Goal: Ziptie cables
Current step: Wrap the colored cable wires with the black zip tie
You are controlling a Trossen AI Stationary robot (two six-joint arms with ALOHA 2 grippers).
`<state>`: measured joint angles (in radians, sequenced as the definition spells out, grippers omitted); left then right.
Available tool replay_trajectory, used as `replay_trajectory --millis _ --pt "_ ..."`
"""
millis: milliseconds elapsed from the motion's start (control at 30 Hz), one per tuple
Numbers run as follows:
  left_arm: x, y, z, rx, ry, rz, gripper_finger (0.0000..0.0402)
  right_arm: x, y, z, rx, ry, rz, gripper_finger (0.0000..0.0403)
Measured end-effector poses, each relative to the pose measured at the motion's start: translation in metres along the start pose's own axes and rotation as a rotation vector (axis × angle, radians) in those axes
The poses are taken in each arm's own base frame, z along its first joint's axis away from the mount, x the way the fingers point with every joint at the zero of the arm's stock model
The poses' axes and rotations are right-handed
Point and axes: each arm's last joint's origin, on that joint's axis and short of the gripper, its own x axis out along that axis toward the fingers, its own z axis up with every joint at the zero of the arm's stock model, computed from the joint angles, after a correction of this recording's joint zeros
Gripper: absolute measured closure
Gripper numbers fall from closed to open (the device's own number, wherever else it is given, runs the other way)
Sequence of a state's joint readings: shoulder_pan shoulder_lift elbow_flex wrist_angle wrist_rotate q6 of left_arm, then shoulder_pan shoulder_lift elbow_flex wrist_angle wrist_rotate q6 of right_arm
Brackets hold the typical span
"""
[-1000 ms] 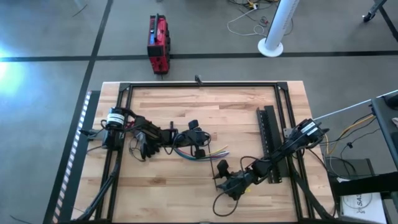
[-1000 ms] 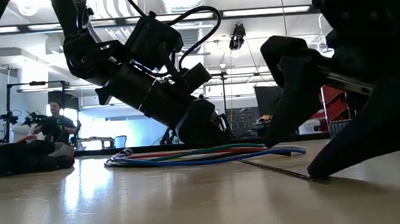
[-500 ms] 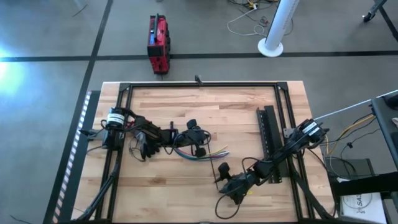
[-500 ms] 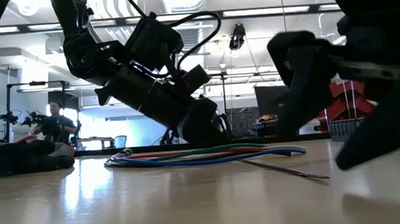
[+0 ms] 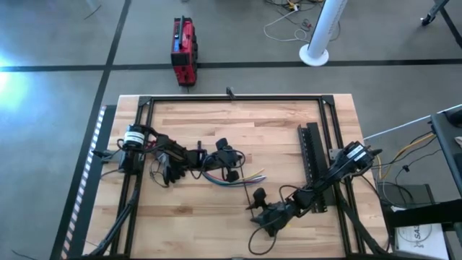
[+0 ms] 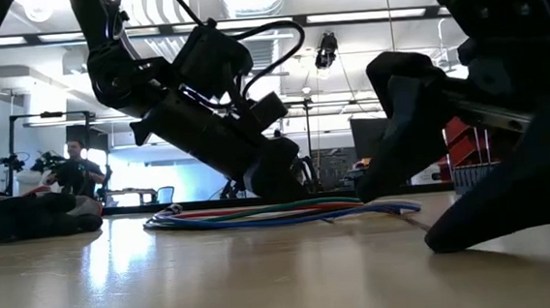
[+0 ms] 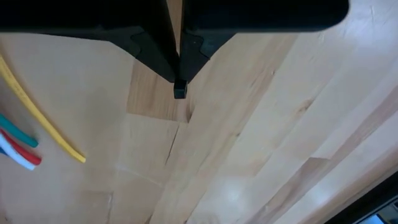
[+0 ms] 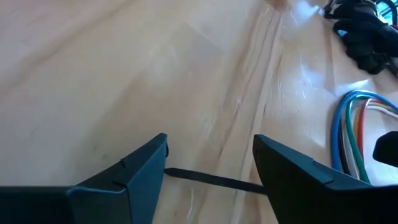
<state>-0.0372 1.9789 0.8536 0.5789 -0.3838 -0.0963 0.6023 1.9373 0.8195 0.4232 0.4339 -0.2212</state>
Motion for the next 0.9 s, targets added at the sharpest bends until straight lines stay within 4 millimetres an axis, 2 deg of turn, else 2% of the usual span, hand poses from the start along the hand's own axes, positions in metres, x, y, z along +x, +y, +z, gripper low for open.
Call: replay_trajectory --millis 533,900 --pt "0.000 0.000 -0.001 0.013 0.011 0.000 0.0402 -0.008 -0.010 0.003 -0.114 0.028 -0.058 0.0184" --pt "0.000 0.000 -0.001 0.014 0.014 -0.001 0.0402 -0.010 -0.011 0.005 -0.272 0.043 -0.060 0.0133"
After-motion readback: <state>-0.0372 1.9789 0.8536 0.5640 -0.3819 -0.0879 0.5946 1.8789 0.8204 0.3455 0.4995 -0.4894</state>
